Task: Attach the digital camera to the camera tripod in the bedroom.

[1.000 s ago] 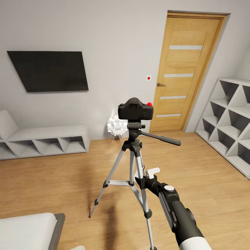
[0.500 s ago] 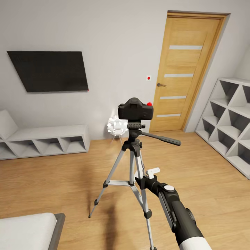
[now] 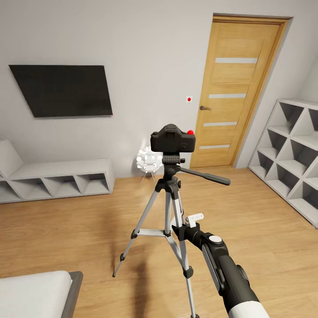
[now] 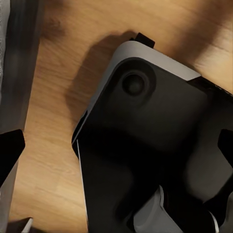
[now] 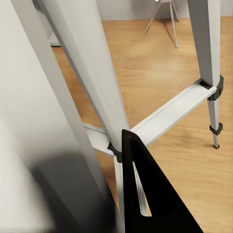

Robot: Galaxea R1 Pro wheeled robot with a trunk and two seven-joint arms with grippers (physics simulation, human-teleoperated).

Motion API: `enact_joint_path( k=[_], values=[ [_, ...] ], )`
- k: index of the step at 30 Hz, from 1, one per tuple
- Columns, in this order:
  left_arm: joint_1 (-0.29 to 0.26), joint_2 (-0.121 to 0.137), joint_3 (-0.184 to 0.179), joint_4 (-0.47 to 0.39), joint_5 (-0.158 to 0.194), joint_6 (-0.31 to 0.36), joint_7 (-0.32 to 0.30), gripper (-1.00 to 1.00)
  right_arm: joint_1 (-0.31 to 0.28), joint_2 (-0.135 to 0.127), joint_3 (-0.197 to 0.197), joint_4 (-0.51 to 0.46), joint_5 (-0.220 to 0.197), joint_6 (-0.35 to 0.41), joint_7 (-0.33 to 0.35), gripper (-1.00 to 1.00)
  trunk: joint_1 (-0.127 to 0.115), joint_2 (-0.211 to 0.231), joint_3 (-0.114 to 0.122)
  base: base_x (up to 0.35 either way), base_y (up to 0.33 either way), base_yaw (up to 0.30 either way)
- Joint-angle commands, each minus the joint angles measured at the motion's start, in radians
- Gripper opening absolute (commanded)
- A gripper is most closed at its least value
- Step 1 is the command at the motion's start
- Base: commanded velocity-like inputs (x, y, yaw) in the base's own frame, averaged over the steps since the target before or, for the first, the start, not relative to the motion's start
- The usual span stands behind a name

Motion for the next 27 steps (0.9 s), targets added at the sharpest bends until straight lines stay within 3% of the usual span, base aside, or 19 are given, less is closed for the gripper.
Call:
enact_joint_path(
  k=[1,2,3,22,27],
  values=[
    [0.0,0.0,-0.009,-0.001,0.006,0.004,0.004,1.0,0.0,0.0,-0.003,0.0,0.025,0.003,0.007,-1.0,0.001,-0.002,-0.002,0.0,0.0,0.0],
    [0.0,0.0,-0.009,-0.001,0.006,0.004,0.004,1.0,0.0,0.0,-0.003,0.0,0.025,0.003,0.007,-1.0,0.001,-0.002,-0.002,0.0,0.0,0.0],
    [0.0,0.0,-0.009,-0.001,0.006,0.005,0.004,1.0,0.0,0.0,-0.003,0.0,0.025,0.003,0.007,1.0,0.001,-0.002,-0.002,0.0,0.0,0.0],
    [0.0,-0.014,-0.009,-0.001,0.009,0.004,0.004,1.0,0.0,-0.002,-0.002,-0.001,0.03,0.011,0.017,1.0,0.001,-0.002,-0.002,0.0,0.0,0.0],
    [0.0,-0.021,-0.009,-0.001,0.008,0.003,0.004,1.0,0.0,-0.033,0.0,-0.002,0.032,0.013,0.022,1.0,0.001,-0.002,-0.002,-0.156,0.0,0.0]
  ],
)
